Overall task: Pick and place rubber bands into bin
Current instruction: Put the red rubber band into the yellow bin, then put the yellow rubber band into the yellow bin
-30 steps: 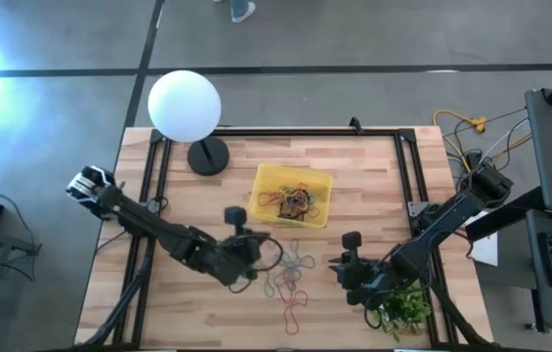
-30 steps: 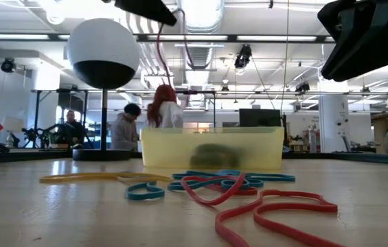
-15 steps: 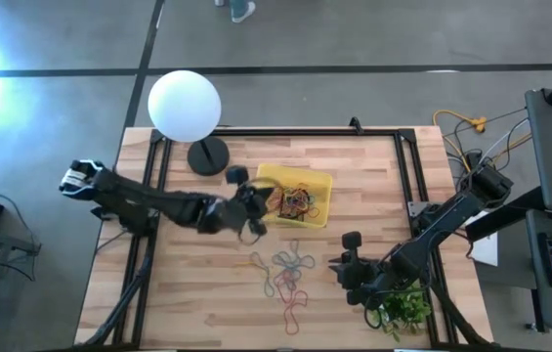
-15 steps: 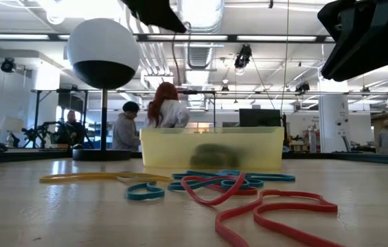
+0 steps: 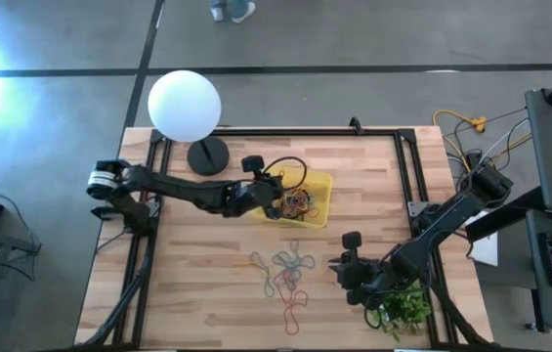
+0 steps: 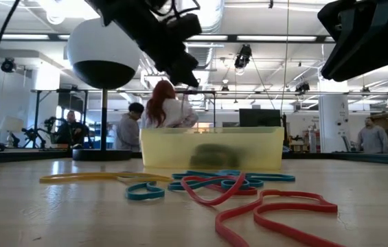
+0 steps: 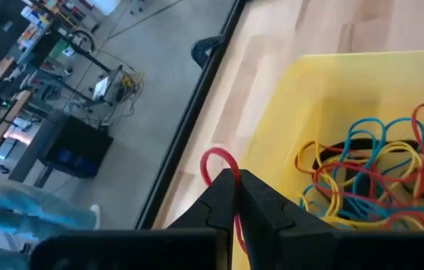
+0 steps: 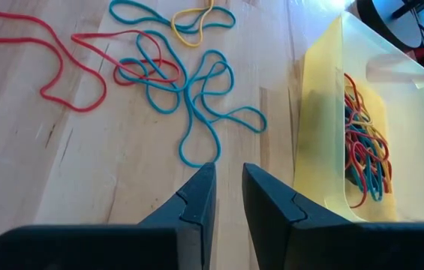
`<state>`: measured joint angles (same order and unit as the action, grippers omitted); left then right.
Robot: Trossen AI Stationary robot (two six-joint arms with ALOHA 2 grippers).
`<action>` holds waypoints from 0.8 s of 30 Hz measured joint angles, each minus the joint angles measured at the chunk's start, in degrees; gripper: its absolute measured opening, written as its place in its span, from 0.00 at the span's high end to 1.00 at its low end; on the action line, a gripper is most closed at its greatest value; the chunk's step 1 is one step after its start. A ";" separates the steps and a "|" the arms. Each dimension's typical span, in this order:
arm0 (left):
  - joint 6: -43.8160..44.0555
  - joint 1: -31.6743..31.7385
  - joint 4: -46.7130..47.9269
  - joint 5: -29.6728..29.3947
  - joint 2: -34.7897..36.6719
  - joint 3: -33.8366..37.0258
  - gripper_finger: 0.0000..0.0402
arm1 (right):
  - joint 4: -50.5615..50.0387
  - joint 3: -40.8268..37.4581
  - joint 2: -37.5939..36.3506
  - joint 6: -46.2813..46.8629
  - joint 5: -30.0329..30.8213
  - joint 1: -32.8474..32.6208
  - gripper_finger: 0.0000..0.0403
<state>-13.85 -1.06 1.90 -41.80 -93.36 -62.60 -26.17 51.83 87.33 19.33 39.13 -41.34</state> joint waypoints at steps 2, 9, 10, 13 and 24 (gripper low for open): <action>0.00 0.48 -1.09 0.38 -1.59 -0.47 1.00 | 0.03 0.00 0.00 -0.01 0.00 0.00 0.86; 1.56 1.13 -1.40 0.89 -4.00 -0.76 1.00 | -0.03 0.00 0.00 0.00 -0.01 0.00 0.86; 1.83 1.09 -1.53 1.29 -4.00 -0.78 1.00 | -0.04 0.00 0.00 0.00 0.00 0.00 0.86; 2.01 1.09 -1.41 3.98 -3.95 -0.82 0.96 | -0.05 0.00 0.00 0.00 0.00 0.00 0.86; 3.42 1.06 0.30 9.04 -3.52 -1.30 0.71 | -0.11 0.00 0.00 -0.02 0.00 0.00 0.86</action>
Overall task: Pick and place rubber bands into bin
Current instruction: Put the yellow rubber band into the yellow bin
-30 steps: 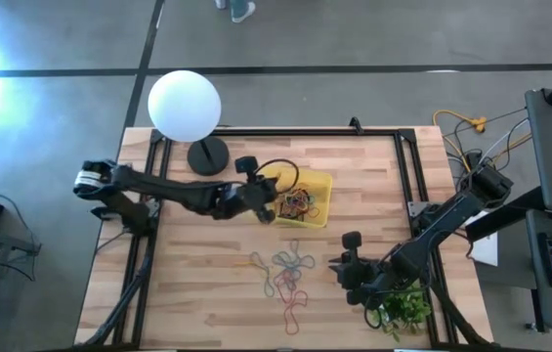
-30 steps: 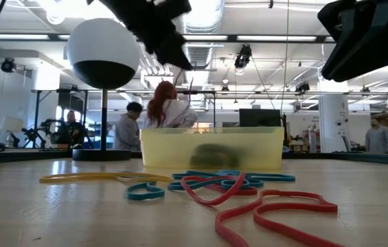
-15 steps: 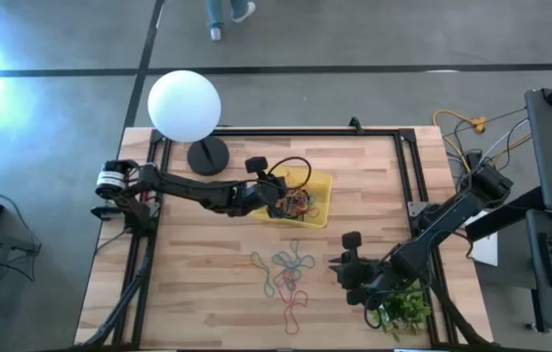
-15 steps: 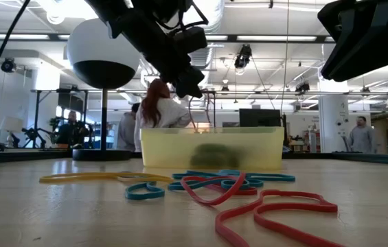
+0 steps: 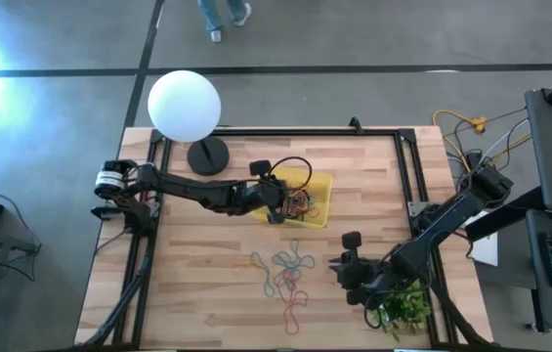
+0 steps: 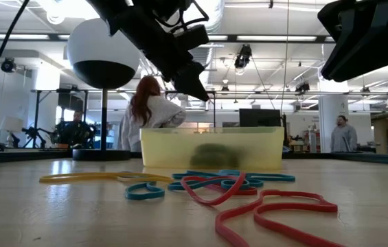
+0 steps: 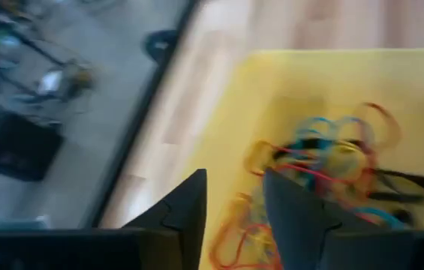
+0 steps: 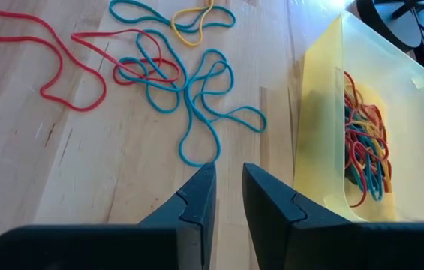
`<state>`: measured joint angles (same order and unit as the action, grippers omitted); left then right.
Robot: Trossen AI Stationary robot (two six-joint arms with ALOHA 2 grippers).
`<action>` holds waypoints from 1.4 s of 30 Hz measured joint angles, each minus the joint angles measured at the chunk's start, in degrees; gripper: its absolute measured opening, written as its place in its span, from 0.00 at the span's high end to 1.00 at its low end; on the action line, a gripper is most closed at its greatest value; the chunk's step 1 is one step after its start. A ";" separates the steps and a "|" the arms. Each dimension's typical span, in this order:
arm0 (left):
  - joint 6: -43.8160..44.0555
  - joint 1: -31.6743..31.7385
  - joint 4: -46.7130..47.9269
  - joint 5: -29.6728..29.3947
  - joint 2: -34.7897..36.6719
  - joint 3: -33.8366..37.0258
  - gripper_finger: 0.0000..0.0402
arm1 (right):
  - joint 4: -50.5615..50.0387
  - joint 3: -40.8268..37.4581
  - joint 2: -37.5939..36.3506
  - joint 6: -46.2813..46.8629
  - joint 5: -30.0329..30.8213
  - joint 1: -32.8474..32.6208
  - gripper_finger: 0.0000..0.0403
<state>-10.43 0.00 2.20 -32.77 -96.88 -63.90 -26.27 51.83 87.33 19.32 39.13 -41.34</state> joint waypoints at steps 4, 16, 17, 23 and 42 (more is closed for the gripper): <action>3.36 -0.74 6.53 8.46 1.16 -0.79 0.68 | -0.03 -0.29 0.00 -0.01 0.00 0.00 0.86; 18.61 -13.68 26.77 14.23 7.10 1.05 0.68 | 0.15 -2.12 0.02 0.19 0.00 0.00 0.86; 19.69 -15.16 27.03 14.25 7.10 1.30 0.68 | 0.22 -2.10 0.02 0.18 0.00 0.02 0.86; 26.31 -21.15 28.52 15.51 5.90 1.87 0.68 | 1.40 -1.81 0.02 -0.49 0.04 0.15 0.86; 33.96 -22.22 28.78 23.86 -4.66 2.43 0.68 | 1.67 -1.88 0.02 -0.88 0.03 0.13 0.86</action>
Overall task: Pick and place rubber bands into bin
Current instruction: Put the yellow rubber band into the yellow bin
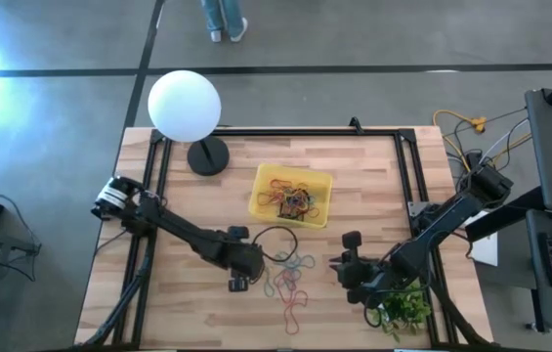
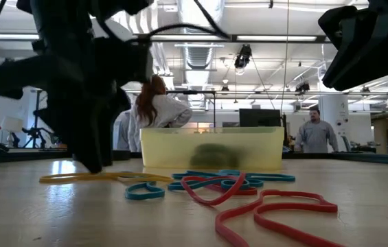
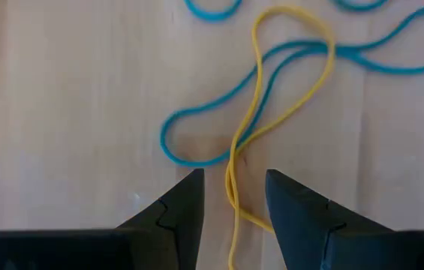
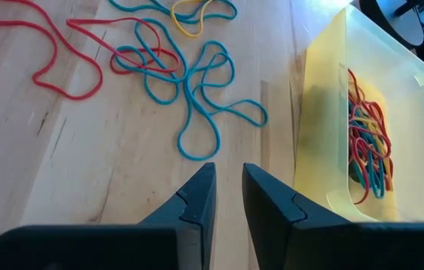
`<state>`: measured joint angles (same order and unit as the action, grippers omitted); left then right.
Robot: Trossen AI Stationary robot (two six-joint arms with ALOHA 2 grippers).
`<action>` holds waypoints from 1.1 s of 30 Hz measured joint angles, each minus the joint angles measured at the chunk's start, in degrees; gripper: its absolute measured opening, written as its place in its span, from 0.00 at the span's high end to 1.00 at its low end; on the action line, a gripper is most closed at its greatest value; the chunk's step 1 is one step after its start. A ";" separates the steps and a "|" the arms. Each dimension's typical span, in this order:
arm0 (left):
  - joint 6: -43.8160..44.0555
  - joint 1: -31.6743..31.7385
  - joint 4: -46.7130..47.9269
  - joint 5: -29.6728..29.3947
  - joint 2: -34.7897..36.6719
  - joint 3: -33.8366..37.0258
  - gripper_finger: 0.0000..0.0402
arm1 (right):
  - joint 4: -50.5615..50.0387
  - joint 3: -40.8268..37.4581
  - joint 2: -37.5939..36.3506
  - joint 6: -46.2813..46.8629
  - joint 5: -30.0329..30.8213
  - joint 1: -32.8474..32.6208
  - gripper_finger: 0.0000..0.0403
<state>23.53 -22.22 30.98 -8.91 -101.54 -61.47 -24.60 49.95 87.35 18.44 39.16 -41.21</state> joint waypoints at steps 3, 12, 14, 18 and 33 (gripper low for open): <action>0.86 0.00 -0.04 0.31 -1.30 0.07 0.68 | 0.02 -0.02 0.00 0.00 0.00 0.00 0.86; 2.09 0.02 -0.15 1.08 -1.99 0.00 0.72 | 0.11 -0.02 -0.01 0.01 0.00 -0.02 0.86; 2.14 0.10 -0.32 2.11 -2.01 0.00 0.78 | 0.11 -0.02 0.00 0.00 0.00 -0.02 0.86; 2.82 0.81 -1.01 5.16 -2.07 0.11 0.92 | 0.29 -0.02 -0.01 0.00 0.00 -0.02 0.86; 0.04 -0.02 -1.32 2.06 1.58 0.69 1.00 | 1.20 -0.04 -0.04 -0.24 -0.03 -0.02 0.86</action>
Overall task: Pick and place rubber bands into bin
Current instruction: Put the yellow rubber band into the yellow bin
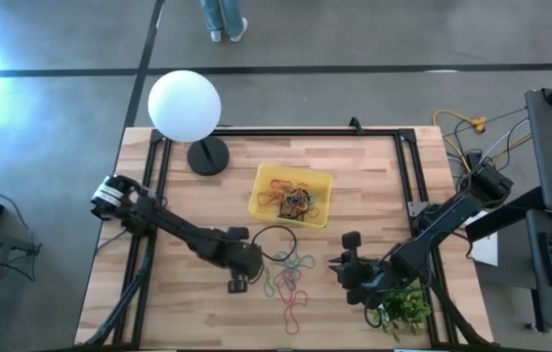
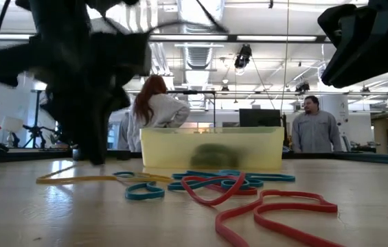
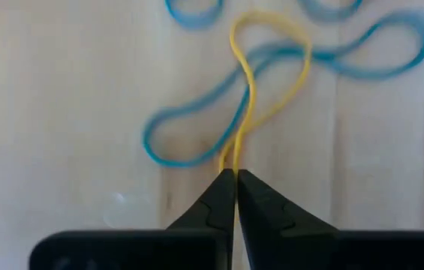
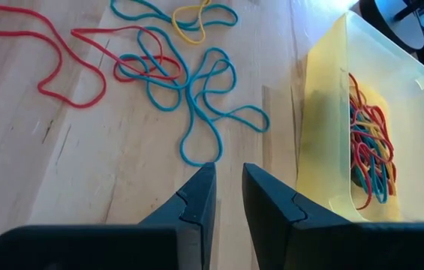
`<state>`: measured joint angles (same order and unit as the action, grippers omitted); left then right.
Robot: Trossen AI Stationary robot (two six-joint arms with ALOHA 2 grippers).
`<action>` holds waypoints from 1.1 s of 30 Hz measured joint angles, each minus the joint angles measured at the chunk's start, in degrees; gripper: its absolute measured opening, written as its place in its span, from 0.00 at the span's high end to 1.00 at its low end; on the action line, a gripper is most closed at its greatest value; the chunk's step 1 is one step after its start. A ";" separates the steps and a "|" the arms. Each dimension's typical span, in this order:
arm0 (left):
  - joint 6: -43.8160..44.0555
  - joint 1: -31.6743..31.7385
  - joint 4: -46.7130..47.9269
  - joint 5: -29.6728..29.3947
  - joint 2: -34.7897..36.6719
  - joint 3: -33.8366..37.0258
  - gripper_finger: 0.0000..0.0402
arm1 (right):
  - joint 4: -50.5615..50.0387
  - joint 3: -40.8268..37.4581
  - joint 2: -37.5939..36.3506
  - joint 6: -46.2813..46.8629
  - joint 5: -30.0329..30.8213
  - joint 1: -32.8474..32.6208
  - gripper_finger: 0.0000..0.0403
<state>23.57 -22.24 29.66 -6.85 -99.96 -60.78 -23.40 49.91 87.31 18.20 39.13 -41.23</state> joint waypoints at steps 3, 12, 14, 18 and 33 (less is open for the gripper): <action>-0.36 -0.33 -0.39 -2.84 2.44 -0.19 1.00 | 0.01 0.00 -0.04 -0.17 0.00 0.00 0.86; -4.46 -1.23 -1.57 -17.45 9.09 -0.23 1.00 | -0.02 0.00 -0.04 -0.37 -0.02 0.02 0.86; -6.50 -1.20 -3.67 -20.81 10.28 -0.24 1.00 | -0.06 0.00 -0.04 -0.39 -0.02 0.03 0.86; -12.45 -0.65 -8.92 -25.13 12.23 -0.25 1.00 | 0.03 0.00 -0.04 -0.39 -0.02 0.04 0.86; -28.89 10.58 -23.27 -32.31 15.71 -0.32 1.00 | 0.20 0.12 -0.04 -0.40 -0.02 0.00 0.86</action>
<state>-5.32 -11.66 6.39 -39.16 -84.25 -61.10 -23.20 50.03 87.26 17.80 39.11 -41.23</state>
